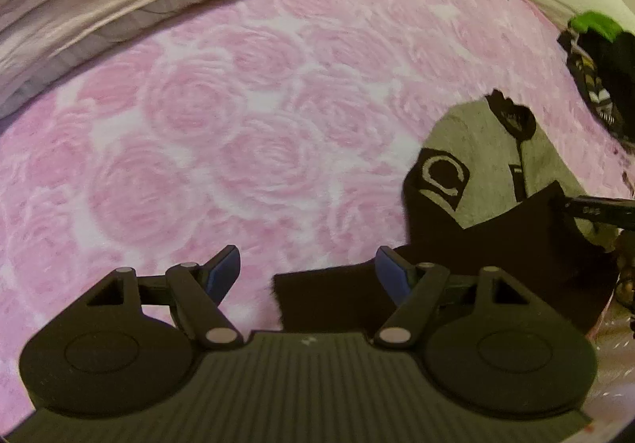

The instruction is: Fold large clothes

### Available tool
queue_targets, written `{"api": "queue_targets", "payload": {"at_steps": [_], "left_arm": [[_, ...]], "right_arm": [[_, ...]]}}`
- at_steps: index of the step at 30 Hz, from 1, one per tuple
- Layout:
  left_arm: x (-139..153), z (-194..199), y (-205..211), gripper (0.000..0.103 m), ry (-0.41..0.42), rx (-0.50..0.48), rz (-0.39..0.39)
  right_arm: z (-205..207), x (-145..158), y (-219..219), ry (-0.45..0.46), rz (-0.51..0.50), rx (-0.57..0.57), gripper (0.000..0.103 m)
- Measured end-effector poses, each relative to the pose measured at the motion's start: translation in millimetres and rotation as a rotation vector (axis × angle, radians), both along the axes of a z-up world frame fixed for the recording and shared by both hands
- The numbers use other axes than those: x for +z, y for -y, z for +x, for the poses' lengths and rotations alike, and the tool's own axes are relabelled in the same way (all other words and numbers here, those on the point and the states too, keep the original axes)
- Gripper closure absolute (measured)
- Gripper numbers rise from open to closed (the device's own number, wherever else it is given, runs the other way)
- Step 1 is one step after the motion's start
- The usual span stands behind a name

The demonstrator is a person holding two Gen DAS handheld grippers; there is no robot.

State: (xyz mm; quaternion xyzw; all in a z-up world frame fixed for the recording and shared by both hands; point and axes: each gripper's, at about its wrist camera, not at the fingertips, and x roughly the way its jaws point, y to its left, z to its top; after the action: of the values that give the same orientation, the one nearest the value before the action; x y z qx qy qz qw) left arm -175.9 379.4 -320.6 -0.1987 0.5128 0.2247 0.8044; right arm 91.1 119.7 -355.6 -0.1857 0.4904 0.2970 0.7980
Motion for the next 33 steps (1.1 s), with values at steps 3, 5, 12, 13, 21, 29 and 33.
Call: {"api": "queue_targets", "payload": {"at_steps": [3, 5, 12, 13, 21, 29, 33], "left_arm": [[-14.7, 22.4, 4.5, 0.032, 0.000, -0.034, -0.024], [-21.4, 40.1, 7.9, 0.033, 0.011, -0.066, -0.037], [-46.4, 116.6, 15.9, 0.034, 0.052, -0.215, -0.059], [-52.0, 127.5, 16.8, 0.034, 0.055, -0.230, -0.073], [-110.8, 193.7, 35.8, 0.042, 0.020, -0.288, -0.141], [-63.6, 134.3, 33.2, 0.097, 0.148, -0.124, -0.166], [1.6, 69.0, 27.5, 0.097, 0.225, 0.068, -0.123]], "right_arm": [[5.4, -9.3, 17.1, -0.086, 0.093, 0.042, 0.094], [-0.6, 3.5, 33.6, -0.081, 0.143, 0.096, 0.097], [12.4, 91.1, 152.2, 0.071, 0.256, -0.048, 0.100], [17.8, 101.4, 171.0, 0.101, 0.246, -0.087, 0.100], [56.8, 120.3, 228.7, 0.116, 0.233, -0.264, 0.100], [90.5, 155.2, 184.5, 0.109, 0.381, -0.078, 0.100], [93.9, 184.7, 146.4, 0.092, 0.447, 0.136, 0.100]]}}
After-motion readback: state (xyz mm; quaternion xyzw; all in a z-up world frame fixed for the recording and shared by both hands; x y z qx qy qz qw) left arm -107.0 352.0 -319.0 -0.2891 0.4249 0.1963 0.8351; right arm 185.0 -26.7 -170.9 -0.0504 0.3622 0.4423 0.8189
